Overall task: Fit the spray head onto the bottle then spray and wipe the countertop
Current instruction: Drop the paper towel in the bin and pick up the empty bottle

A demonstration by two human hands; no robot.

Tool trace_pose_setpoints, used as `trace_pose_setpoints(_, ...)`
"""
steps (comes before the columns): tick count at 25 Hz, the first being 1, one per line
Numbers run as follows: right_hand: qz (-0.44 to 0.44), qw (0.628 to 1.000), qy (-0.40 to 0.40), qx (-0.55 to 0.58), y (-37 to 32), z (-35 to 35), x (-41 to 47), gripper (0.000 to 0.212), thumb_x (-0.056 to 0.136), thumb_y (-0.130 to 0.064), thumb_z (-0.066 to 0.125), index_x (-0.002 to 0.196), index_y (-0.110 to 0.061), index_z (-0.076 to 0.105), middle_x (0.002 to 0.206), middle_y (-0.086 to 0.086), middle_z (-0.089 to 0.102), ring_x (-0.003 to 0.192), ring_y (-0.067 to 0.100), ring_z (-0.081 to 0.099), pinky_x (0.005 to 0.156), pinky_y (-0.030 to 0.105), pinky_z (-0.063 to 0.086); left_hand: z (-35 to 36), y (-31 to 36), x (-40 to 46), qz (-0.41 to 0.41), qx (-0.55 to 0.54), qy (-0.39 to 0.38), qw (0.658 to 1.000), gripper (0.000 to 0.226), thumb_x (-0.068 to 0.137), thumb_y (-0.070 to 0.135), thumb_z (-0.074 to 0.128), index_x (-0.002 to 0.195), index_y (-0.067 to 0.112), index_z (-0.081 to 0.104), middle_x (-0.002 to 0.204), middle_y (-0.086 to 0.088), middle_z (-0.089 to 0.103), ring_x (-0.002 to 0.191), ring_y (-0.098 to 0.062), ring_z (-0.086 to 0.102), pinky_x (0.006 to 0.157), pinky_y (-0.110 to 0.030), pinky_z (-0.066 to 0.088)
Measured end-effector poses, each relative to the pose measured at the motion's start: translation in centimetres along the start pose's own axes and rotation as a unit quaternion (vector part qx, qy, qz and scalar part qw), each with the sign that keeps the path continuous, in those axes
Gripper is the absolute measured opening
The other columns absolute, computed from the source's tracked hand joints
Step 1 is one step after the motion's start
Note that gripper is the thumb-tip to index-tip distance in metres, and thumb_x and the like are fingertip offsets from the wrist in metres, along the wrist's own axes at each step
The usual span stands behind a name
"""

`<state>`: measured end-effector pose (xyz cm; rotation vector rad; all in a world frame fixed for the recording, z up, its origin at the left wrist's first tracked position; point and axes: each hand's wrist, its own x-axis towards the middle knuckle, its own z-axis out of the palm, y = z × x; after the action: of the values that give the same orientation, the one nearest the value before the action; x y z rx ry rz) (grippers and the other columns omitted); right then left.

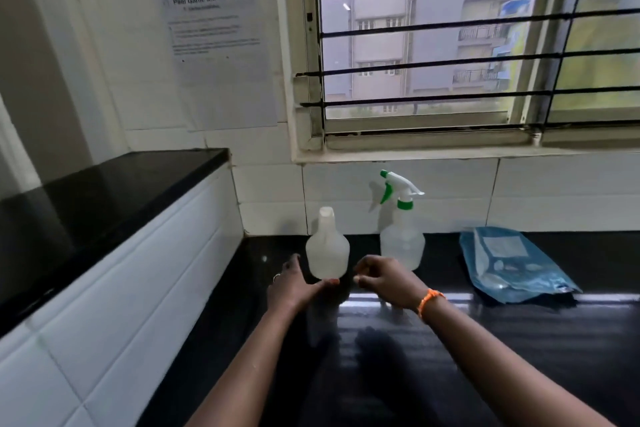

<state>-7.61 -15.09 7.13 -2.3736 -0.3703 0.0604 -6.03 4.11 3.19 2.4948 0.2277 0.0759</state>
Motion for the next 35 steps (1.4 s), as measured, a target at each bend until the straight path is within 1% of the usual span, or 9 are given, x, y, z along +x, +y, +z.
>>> trace_pose_setpoints(5,0.046,0.992,-0.020,-0.116,-1.2,-0.6,8.5,0.073,0.083,-0.034,0.063,0.139,-0.007,0.027,0.143,0.017,0.041,0.127,0.030,0.044,0.107,0.039,0.037,1.1,-0.7,4.8,0.010,-0.109,-0.006,0.994,0.120,0.058,0.051,0.081,0.146,0.014,0.008,0.155,-0.012,0.019,0.140,-0.031,0.027,0.111,-0.043,0.029)
trace_pose_setpoints(9,0.063,0.989,-0.025,-0.129,-0.3,1.2,12.7,0.113,0.069,-0.055,0.068,0.146,-0.013,-0.003,0.152,0.016,0.022,0.137,0.032,0.027,0.112,0.041,0.027,3.1,0.0,7.0,0.053,-0.160,0.018,0.986,0.128,0.051,0.038,0.089,0.146,0.010,0.008,0.152,-0.015,0.023,0.140,-0.030,0.025,0.112,-0.041,0.027)
trace_pose_setpoints(11,0.062,0.995,-0.004,-0.076,0.2,2.8,13.4,0.110,0.067,-0.058,0.069,0.146,-0.018,0.004,0.150,0.015,0.029,0.134,0.030,0.034,0.109,0.039,0.031,3.7,0.1,7.6,0.086,-0.195,0.026,0.977,0.121,0.047,0.029,0.092,0.143,0.013,0.019,0.142,-0.012,0.040,0.132,-0.028,0.039,0.106,-0.040,0.039)
trace_pose_setpoints(13,0.056,0.998,-0.003,-0.015,0.5,4.3,13.3,0.092,0.072,-0.056,0.066,0.143,-0.019,0.021,0.141,0.016,0.041,0.125,0.030,0.045,0.103,0.036,0.039,4.0,-0.1,8.0,0.108,-0.243,0.029,0.964,0.094,0.046,0.017,0.092,0.123,0.029,0.041,0.119,-0.001,0.058,0.116,-0.024,0.055,0.085,-0.030,0.052)
trace_pose_setpoints(15,0.054,0.998,0.006,0.012,0.8,4.9,12.5,0.079,0.073,-0.056,0.063,0.137,-0.022,0.032,0.133,0.015,0.048,0.118,0.030,0.051,0.098,0.035,0.043,4.0,-0.3,7.9,0.109,-0.259,0.021,0.959,0.085,0.046,0.013,0.091,0.118,0.024,0.048,0.115,-0.004,0.060,0.111,-0.026,0.058,0.083,-0.036,0.054)
trace_pose_setpoints(17,0.054,0.998,0.024,0.028,0.9,4.3,11.2,0.075,0.071,-0.057,0.065,0.132,-0.023,0.039,0.128,0.012,0.053,0.113,0.027,0.054,0.095,0.035,0.046,4.0,0.0,6.7,0.111,-0.247,0.018,0.963,0.095,0.047,0.018,0.091,0.128,0.013,0.043,0.126,-0.009,0.055,0.115,-0.026,0.055,0.093,-0.046,0.050)
trace_pose_setpoints(23,0.034,0.994,0.102,0.035,0.0,-1.9,3.1,0.075,0.070,-0.058,0.066,0.133,-0.025,0.041,0.127,0.008,0.059,0.109,0.025,0.057,0.089,0.033,0.048,2.8,5.5,-0.7,0.202,-0.233,0.040,0.950,0.102,0.052,0.026,0.089,0.137,0.015,0.032,0.136,-0.006,0.043,0.119,-0.023,0.048,0.095,-0.040,0.046)
trace_pose_setpoints(30,0.087,0.977,0.179,0.074,3.5,-9.1,-13.3,0.071,0.070,-0.058,0.065,0.130,-0.027,0.044,0.125,0.002,0.058,0.102,0.016,0.054,0.086,0.032,0.046,6.5,14.3,-12.8,0.292,-0.238,-0.034,0.926,0.092,0.054,0.038,0.086,0.125,0.021,0.030,0.122,-0.004,0.054,0.104,-0.021,0.057,0.079,-0.036,0.052)
trace_pose_setpoints(35,0.166,0.948,0.252,0.104,8.3,-12.9,-29.5,0.063,0.073,-0.049,0.068,0.126,-0.023,0.048,0.125,0.004,0.060,0.109,0.022,0.058,0.096,0.045,0.047,12.7,20.9,-25.6,0.338,-0.270,-0.149,0.889,0.091,0.050,0.042,0.082,0.125,0.024,0.033,0.120,0.000,0.053,0.107,-0.023,0.056,0.086,-0.047,0.051)
